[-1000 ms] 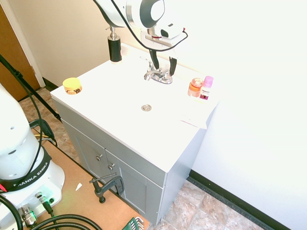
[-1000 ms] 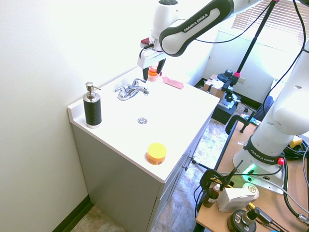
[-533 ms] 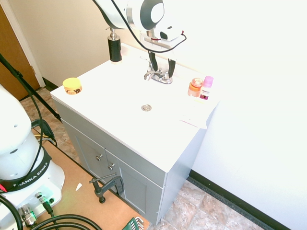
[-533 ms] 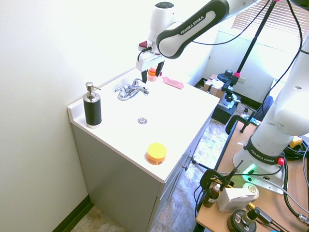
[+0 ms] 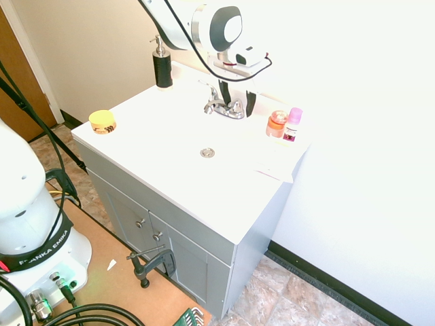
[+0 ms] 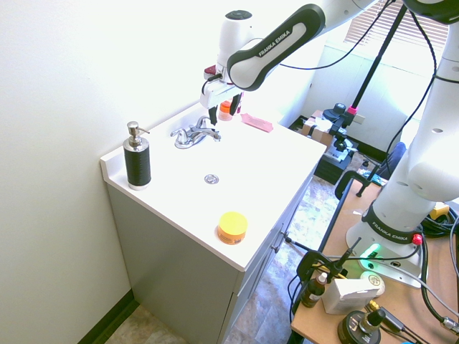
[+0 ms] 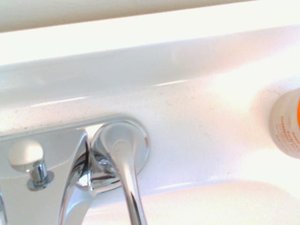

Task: Turn off the cold water

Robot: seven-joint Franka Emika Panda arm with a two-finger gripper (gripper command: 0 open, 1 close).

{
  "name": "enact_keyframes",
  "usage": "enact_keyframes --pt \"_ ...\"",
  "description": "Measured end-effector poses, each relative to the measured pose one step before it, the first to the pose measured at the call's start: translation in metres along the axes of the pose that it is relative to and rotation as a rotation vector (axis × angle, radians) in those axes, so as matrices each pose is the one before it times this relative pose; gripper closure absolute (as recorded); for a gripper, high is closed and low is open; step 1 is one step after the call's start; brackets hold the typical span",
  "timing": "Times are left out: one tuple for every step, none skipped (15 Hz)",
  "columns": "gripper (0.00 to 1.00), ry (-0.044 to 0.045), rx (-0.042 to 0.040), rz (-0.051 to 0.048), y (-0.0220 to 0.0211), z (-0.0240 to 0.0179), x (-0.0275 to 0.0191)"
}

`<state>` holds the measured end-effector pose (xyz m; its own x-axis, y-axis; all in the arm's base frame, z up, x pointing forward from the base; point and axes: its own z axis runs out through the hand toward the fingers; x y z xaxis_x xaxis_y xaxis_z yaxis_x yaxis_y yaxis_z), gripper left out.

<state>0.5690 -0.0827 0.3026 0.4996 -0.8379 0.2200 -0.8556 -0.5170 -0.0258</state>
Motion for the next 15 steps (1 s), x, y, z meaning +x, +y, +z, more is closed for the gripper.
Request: enact_keyframes --pt "0.0 0.00122 -0.00172 0.00416 0.00178 0.00042 0.00231" --pt "0.0 0.00189 -0.00283 0.00553 0.0025 0.00062 0.00298" --pt "0.0 0.00176 -0.00346 0.00591 0.00296 0.00117 0.00348" --pt "0.0 0.00217 -0.00285 0.00554 0.00275 0.00147 0.00358" --pt "0.0 0.004 -0.00178 0.00578 0.00182 0.00189 0.00451" --pt "0.0 0.00544 0.00051 0.00479 0.00017 0.00231 0.00453" --pt "0.0 0.00617 0.00165 0.003 -0.00132 0.0026 0.00438" --pt "0.0 0.00476 0.00017 0.00218 -0.0025 0.00219 0.00403" --pt "0.0 0.00613 0.00225 0.00213 -0.00353 0.0009 0.00451" --pt "0.0 0.00573 0.00214 0.00269 -0.00354 0.00105 0.00465" --pt "0.0 0.00581 0.00189 0.00242 -0.0032 0.00085 0.00441" --pt "0.0 0.00554 0.00076 0.00284 -0.00254 0.00023 0.00439" --pt "0.0 0.00102 -0.00393 -0.00174 -0.00042 -0.00044 0.00283" --pt "0.0 -0.00269 0.00072 -0.00108 0.00075 -0.00148 0.00169" --pt "0.0 -0.00425 0.00545 -0.0037 0.00103 -0.00345 0.00129"
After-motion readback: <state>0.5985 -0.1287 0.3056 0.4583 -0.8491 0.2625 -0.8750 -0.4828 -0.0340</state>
